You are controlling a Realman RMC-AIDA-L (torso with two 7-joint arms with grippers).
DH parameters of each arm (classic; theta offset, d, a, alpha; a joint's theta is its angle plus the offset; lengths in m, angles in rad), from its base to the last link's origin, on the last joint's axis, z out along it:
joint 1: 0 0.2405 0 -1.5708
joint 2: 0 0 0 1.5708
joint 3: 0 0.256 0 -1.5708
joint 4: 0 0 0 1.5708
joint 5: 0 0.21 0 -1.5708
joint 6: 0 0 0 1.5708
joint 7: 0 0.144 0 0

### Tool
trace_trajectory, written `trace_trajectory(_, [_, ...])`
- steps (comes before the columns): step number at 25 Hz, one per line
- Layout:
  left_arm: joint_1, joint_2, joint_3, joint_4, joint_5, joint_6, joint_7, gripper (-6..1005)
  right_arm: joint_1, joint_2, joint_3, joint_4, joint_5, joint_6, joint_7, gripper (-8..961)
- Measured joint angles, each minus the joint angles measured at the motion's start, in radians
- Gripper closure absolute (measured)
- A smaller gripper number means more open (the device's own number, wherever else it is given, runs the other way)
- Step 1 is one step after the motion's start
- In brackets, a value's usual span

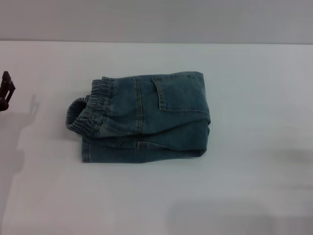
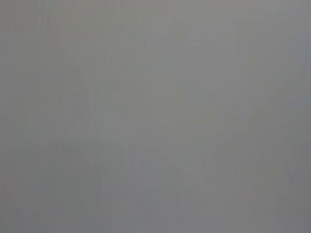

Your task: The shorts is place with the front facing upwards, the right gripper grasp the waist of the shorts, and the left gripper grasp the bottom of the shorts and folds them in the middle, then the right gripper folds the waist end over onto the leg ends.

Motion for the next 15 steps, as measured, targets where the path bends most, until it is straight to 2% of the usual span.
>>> trace_trajectory(15, [0.011, 0.000, 0.003, 0.000, 0.000, 0.008, 0.002, 206, 0.005, 0.003, 0.000, -0.011, 0.001, -0.004, -0.028, 177])
